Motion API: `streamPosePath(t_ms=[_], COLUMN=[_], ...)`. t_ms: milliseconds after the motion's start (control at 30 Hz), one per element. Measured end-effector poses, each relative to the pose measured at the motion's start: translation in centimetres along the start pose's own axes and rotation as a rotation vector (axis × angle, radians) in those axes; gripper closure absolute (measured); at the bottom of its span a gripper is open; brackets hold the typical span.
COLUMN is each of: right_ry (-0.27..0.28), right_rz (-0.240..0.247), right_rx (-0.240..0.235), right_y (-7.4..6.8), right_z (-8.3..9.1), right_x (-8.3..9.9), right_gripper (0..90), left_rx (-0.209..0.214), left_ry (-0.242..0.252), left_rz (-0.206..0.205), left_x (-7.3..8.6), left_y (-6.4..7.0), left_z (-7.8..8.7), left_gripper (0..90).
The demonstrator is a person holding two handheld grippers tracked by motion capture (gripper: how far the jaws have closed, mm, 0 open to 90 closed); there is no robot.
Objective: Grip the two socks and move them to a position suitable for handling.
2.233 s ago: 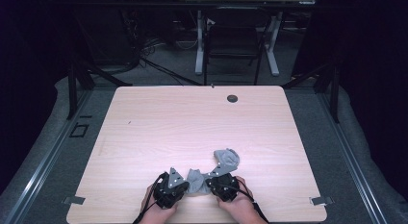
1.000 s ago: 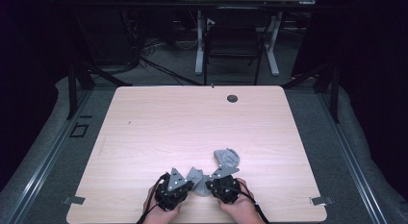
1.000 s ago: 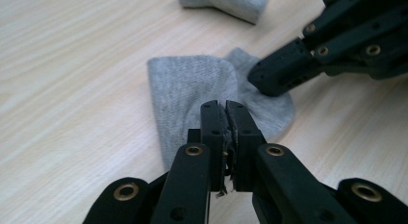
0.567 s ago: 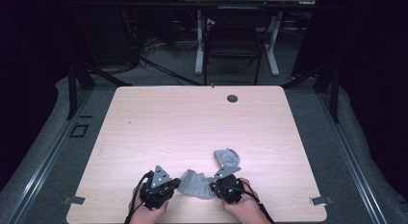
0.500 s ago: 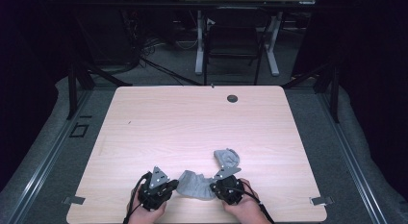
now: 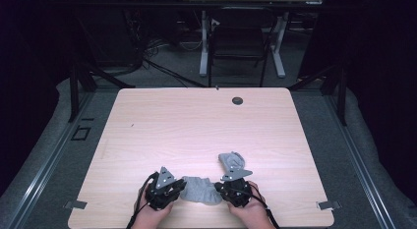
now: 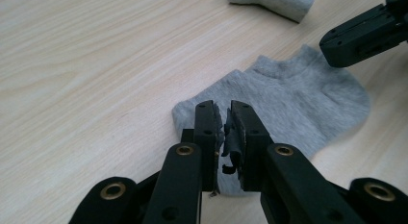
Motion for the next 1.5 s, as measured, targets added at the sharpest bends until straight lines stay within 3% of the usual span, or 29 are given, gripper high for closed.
streamPosePath(t_ms=[167,267,633,867,900,1000,1100,1333,1500], right_ry=[-0.019,-0.038,-0.062,-0.062,-0.045,0.001,0.044,0.100,0.107], right_rz=[0.004,0.018,0.023,0.007,-0.011,-0.023,-0.054,-0.170,-0.191], right_rx=[0.004,0.016,0.015,0.005,-0.012,-0.002,0.018,0.118,0.166], right_y=[0.4,0.7,0.6,0.6,0.5,0.9,1.9,6.0,7.9], right_z=[-0.6,-0.7,0.0,0.1,0.1,0.9,1.8,3.4,2.9], right_x=[0.3,0.5,1.1,1.2,1.1,0.4,-0.3,-1.8,-2.8], right_gripper=[86.1,86.8,88.8,85.0,84.7,82.8,79.8,78.1,75.1], left_rx=[0.013,0.009,0.040,0.066,0.067,0.064,0.045,-0.028,-0.044], left_ry=[-0.037,-0.051,-0.072,-0.057,-0.057,-0.041,-0.030,-0.041,-0.037], left_rz=[-0.012,0.003,0.023,0.051,0.049,0.059,0.058,0.053,0.073], left_x=[0.7,1.2,2.0,2.1,2.1,1.9,1.7,1.7,1.8], left_y=[0.1,0.3,1.4,1.7,1.6,1.5,1.1,-0.2,-0.7], left_z=[-1.0,-1.2,0.1,0.3,0.4,0.6,0.9,1.5,1.6], left_gripper=[82.9,83.3,83.4,80.1,78.8,75.3,71.4,66.6,64.6])
Point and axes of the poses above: each handheld gripper's, and its own axes: z roughly backward along the jaws, x roughly out of its underside, y roughly to its right, the point moved 4 cm from there along -z, roughly forward along the jaws, and after that the axes turned 13 degrees about -z, right-handed, at the moved point
